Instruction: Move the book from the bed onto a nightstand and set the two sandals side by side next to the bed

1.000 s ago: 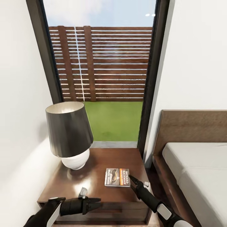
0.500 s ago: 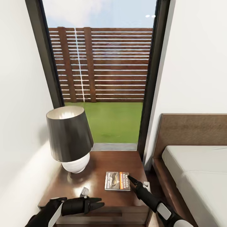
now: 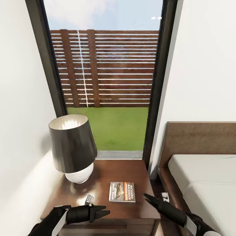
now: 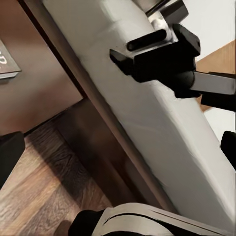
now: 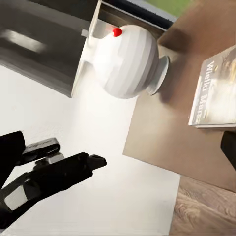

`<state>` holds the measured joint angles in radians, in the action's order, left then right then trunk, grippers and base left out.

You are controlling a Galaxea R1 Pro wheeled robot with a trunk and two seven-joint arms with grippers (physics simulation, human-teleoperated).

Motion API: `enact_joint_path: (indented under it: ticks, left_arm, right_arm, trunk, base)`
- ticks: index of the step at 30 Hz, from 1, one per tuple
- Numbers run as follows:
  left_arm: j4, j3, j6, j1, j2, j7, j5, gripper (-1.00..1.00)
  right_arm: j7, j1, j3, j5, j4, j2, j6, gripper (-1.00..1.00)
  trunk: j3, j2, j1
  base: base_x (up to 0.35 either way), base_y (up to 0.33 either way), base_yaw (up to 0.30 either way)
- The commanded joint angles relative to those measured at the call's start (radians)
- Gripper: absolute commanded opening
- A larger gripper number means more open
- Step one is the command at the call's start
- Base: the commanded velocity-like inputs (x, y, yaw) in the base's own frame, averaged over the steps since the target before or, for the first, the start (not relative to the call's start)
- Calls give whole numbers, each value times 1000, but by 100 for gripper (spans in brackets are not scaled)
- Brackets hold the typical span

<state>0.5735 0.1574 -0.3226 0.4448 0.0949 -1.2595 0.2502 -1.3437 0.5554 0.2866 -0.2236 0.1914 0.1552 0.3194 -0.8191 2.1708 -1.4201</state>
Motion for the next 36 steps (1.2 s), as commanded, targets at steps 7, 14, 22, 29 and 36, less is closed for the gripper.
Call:
enact_joint_path:
  ticks: [7, 14, 22, 29, 36]
  left_arm:
    - [0, 7, -10, 1, -12, 11, 9, 100]
    - [-1, 7, -10, 0, -14, 14, 9, 100]
    - [-1, 7, -10, 1, -14, 20, 9, 100]
    - [-1, 7, -10, 1, -14, 20, 9, 100]
    - [-1, 7, -10, 1, -15, 20, 9, 100]
  right_arm:
    - [-142, 0, -4, 6, -3, 26, -10, 100]
    - [-143, 0, -6, 26, -50, 26, -71, 100]
    - [-141, 0, -5, 49, -113, 26, -192, 100]
    - [-141, 0, -4, 49, -116, 26, -231, 100]
    - [-140, -1, -4, 49, -116, 26, -232, 100]
  trunk:
    - [21, -49, 27]
    - [43, -98, 54]
    - [68, -154, 85]
    - [90, -203, 111]
    - [112, -252, 138]
  base:
    - [0, 0, 0]
    - [0, 0, 0]
    - [0, 0, 0]
    - [0, 0, 0]
    - [0, 0, 0]
